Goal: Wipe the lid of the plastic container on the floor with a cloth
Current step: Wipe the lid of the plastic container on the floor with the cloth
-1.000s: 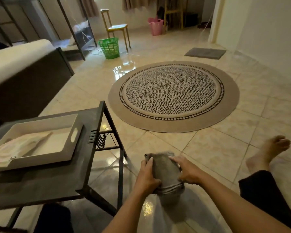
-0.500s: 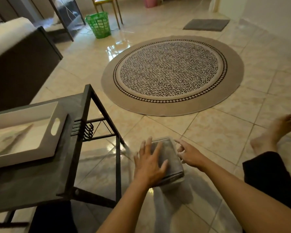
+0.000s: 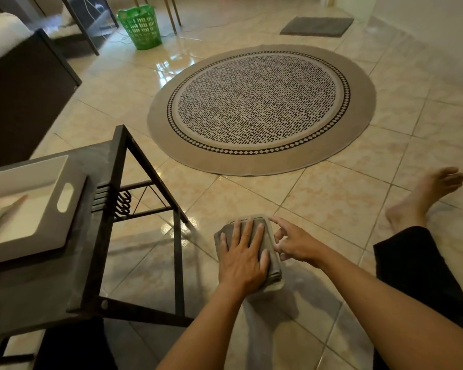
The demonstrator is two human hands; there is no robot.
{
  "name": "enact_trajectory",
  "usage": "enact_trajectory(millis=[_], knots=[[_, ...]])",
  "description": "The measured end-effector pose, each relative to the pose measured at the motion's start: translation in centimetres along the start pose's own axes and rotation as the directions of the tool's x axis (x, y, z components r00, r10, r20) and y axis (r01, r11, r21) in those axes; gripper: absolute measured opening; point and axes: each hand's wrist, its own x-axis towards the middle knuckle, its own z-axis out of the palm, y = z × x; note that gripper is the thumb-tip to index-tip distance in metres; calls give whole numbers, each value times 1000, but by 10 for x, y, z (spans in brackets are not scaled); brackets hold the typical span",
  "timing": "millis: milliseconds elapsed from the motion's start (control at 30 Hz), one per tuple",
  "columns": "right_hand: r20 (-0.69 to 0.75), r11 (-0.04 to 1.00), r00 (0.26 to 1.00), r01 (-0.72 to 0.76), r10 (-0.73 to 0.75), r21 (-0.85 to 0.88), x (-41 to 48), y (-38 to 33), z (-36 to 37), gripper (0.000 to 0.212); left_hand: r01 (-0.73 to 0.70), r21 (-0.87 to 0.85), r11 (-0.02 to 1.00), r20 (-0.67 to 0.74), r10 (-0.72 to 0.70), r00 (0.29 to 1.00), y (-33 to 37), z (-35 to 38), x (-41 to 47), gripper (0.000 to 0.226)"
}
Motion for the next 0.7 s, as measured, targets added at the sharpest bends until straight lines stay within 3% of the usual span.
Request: enact_trajectory(millis=[700], knots=[[-5, 999, 1000, 20, -20, 41, 1, 4, 5, 79, 38, -2, 999, -34, -38, 999, 9, -1, 5, 67]])
